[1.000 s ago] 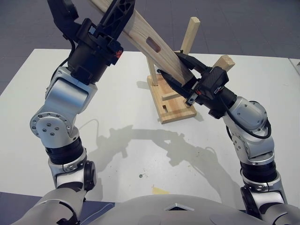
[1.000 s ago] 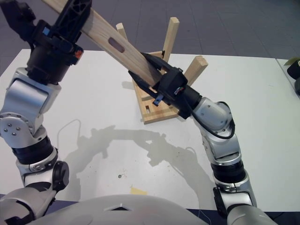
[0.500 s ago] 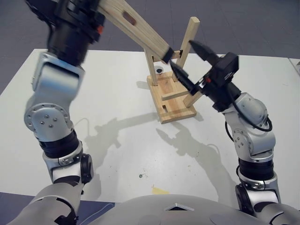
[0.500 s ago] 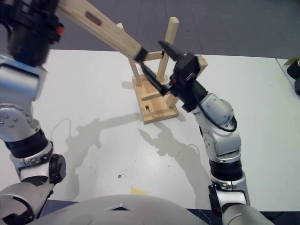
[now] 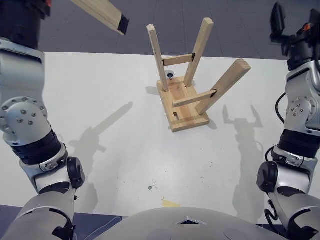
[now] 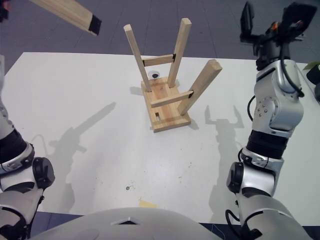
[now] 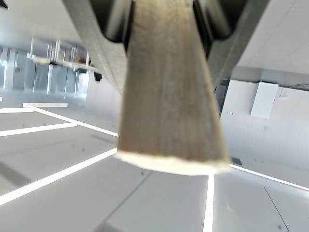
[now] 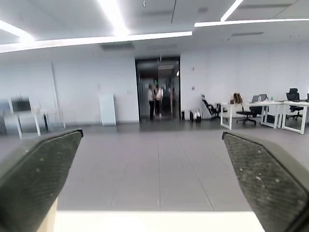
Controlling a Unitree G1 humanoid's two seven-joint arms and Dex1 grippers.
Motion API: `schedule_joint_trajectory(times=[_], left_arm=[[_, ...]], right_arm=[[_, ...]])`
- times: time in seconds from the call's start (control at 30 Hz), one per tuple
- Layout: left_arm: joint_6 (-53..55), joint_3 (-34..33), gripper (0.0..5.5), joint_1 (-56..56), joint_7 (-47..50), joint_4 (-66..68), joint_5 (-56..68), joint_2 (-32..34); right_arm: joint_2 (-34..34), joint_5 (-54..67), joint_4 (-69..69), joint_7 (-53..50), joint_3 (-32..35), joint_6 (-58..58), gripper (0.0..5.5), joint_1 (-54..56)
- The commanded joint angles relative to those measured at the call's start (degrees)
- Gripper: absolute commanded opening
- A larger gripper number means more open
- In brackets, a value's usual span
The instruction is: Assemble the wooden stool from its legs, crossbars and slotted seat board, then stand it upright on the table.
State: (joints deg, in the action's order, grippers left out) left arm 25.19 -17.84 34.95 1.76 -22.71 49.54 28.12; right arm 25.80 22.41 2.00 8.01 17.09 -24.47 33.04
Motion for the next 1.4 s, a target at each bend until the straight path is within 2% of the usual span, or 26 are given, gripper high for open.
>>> schedule_joint_trajectory(times=[0.03, 0.33, 0.4, 0.5, 0.57, 0.63, 0.7, 0.87, 1.03, 1.2, 1.4], left_arm=[[0.6, 4.6, 1.04, -5.9, -4.2, 1.1, -7.7, 1.3], [-0.3, 6.9, 1.04, -8.0, -8.5, 4.1, -14.3, -2.1], [-0.3, 6.9, 1.04, -8.4, -9.0, 4.1, -15.1, -2.7], [-0.1, 6.6, 1.04, -8.7, -9.6, 4.1, -15.9, -3.3], [-0.1, 6.4, 1.04, -8.8, -9.8, 4.4, -16.3, -3.6], [0.0, 6.2, 1.04, -9.0, -10.0, 4.8, -16.8, -3.9], [0.0, 6.1, 1.04, -9.3, -10.3, 5.1, -17.1, -4.1], [0.0, 5.9, 1.04, -10.4, -11.1, 5.5, -17.8, -4.8], [1.1, 5.7, 1.04, -11.1, -12.9, 5.3, -16.9, -5.0], [2.4, 6.5, 1.04, -11.7, -13.2, 4.6, -17.6, -5.3], [4.1, 7.2, 1.04, -10.8, -13.4, 4.6, -17.6, -5.9]], right_arm=[[0.7, -1.1, 2.4, 6.2, -4.9, -0.7, 5.40, -4.8], [-3.7, 11.5, 15.5, 13.8, -7.2, -8.6, 5.40, -9.5], [-3.2, 11.1, 15.6, 14.0, -7.1, -8.3, 5.40, -9.6], [-3.2, 11.1, 12.3, 12.0, -3.3, -6.8, 5.40, -7.2], [-3.7, 16.4, 10.2, 12.1, 1.3, -7.9, 5.40, -4.7], [-2.5, 28.1, 8.0, 16.7, 6.2, -13.6, 5.40, -3.4], [1.4, 34.6, 7.6, 24.2, 7.1, -18.5, 5.40, -4.5], [12.0, 35.2, 11.8, 39.8, 0.9, -23.2, 5.40, -7.8], [17.3, 32.3, 14.3, 48.7, -4.5, -23.3, 5.40, -11.3], [17.0, 21.5, 13.9, 50.8, -11.3, -14.4, 5.40, -12.4], [14.8, 18.9, 17.3, 49.1, -12.4, -10.8, 4.53, -16.4]])
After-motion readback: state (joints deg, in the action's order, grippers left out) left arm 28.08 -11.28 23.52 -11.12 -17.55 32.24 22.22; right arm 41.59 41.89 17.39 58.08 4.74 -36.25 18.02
